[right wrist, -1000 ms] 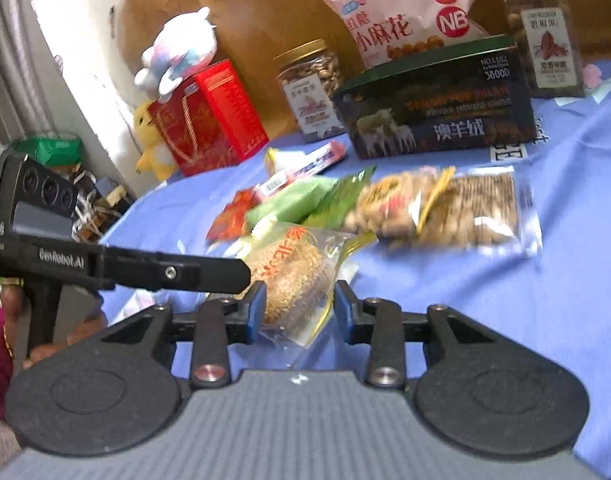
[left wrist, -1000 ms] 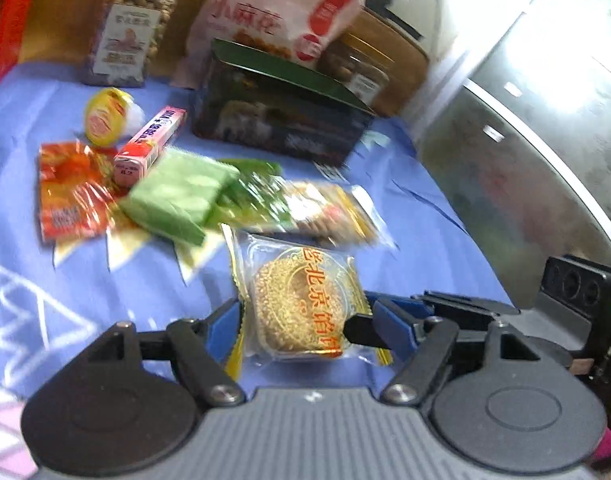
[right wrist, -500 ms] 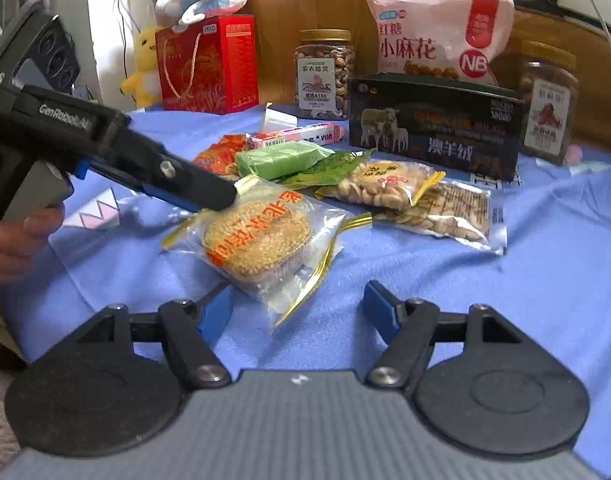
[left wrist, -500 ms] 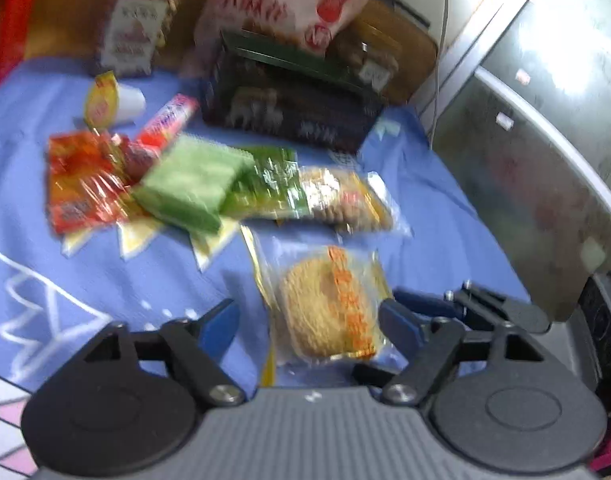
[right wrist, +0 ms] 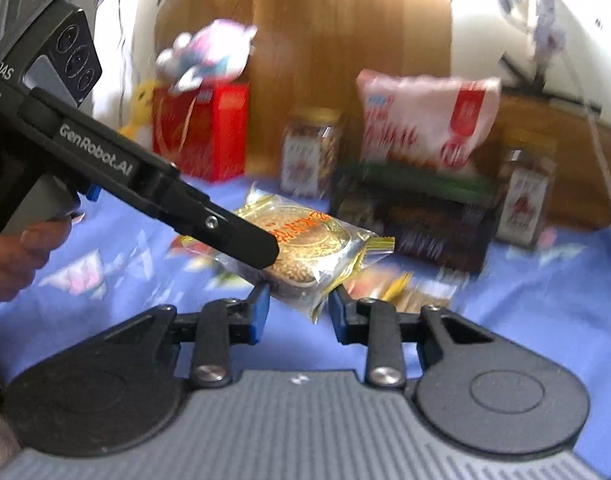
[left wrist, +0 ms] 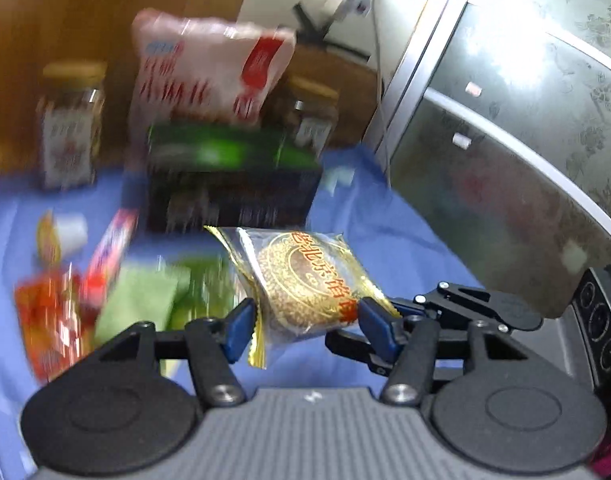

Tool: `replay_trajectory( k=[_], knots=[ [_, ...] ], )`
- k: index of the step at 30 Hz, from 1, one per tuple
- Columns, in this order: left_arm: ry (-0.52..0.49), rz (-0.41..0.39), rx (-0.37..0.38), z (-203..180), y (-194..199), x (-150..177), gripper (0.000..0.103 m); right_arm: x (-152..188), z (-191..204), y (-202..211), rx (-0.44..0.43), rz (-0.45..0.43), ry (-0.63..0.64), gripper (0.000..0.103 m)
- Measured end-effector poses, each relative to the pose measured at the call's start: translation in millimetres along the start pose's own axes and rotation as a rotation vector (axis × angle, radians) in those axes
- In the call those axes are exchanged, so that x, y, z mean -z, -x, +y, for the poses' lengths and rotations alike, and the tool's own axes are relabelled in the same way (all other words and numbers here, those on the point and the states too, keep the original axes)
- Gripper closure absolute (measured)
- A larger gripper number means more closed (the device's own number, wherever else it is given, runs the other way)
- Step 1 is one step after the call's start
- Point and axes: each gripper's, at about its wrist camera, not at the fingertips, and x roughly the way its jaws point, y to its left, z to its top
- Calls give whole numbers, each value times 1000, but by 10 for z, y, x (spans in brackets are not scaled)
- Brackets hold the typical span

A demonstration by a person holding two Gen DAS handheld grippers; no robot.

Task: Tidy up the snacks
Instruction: 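Lift the pastry bag into the tin box and release it, then reach the left gripper to the yellow cup snack and grasp it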

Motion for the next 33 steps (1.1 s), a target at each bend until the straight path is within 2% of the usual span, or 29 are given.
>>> replay_trajectory(
  k=[5,11,14,16,19,22,25,29,33],
  knots=[
    [-20,-53,-24,40,-366,-600,46,-351,-438,-308,51,-52,18,68],
    [-1,-50,-59,314,-980,-1187,46,-620,-1030,-889,63,-7,-53,68],
    [31,-13,-76,478,-1284,-1303,44,-632,-1237,-1157,68,42,-96,67],
    [36,12,-106,562,-1468,-1318,41,-600,-1326,-1277,103,67,-114,66],
    [37,15,-145,633,-1573,-1297,34,-555,-1409,-1303,128,66,-127,64],
    [35,-18,-135,657,-1471,-1256,33,-512,-1420,-1125,155,19,-142,58],
    [33,-56,-112,669,-1221,-1209,32,-482,-1422,-898,154,-14,-170,58],
    [32,-97,-87,714,-742,-1005,27,-370,-1363,-651,77,-7,-234,58],
    [77,-117,-167,947,-240,-708,27,-254,-1142,-613,-38,57,-270,58]
  ],
)
